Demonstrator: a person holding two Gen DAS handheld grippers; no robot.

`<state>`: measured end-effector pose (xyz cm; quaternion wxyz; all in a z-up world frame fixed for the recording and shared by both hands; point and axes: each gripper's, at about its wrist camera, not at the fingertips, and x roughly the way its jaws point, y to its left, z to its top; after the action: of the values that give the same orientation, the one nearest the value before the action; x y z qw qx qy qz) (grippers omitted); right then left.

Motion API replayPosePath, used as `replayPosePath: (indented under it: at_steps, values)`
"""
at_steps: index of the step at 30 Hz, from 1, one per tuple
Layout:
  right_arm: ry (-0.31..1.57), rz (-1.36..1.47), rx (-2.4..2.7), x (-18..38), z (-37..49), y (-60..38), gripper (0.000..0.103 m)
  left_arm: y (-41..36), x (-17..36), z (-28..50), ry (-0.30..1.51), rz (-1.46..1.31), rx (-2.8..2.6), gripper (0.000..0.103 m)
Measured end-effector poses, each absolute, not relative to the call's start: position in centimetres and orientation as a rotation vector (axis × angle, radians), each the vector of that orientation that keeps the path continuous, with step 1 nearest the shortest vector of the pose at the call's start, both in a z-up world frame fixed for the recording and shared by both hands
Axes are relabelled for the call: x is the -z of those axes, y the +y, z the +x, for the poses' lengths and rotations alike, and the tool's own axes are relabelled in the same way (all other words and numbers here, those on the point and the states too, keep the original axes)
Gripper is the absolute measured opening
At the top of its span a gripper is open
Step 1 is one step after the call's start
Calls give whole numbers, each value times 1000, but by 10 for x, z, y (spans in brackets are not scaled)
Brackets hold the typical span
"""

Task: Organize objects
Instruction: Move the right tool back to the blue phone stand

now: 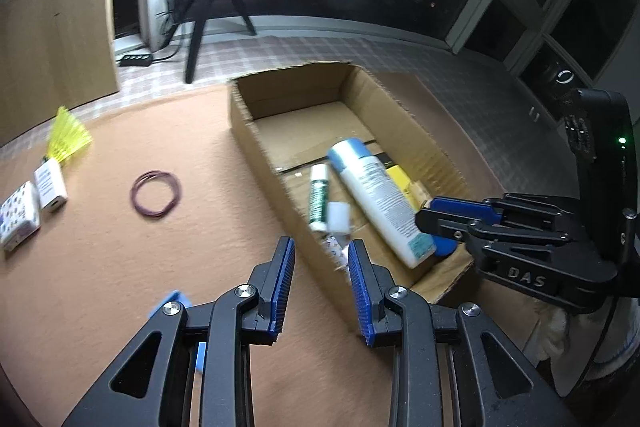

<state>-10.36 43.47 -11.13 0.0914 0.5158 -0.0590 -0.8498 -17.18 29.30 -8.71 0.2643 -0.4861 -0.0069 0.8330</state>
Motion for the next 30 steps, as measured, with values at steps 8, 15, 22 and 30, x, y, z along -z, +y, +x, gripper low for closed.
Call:
replayPosePath:
  at_steps: [8, 15, 22, 30]
  values:
    - [-183, 1489, 2494, 100, -103, 402, 27, 231, 85, -173, -74, -1343, -2335, 30]
    - [-164, 1475, 2443, 98, -106, 363, 28, 165, 81, -176, -140, -1366, -2427, 30]
    - [-140, 1478, 2372, 103, -108, 321, 29, 111, 91, -165, -191, -1420, -2464, 30]
    - [-67, 1543, 2274, 128, -106, 275, 36, 72, 111, -153, -215, -1488, -2468, 30]
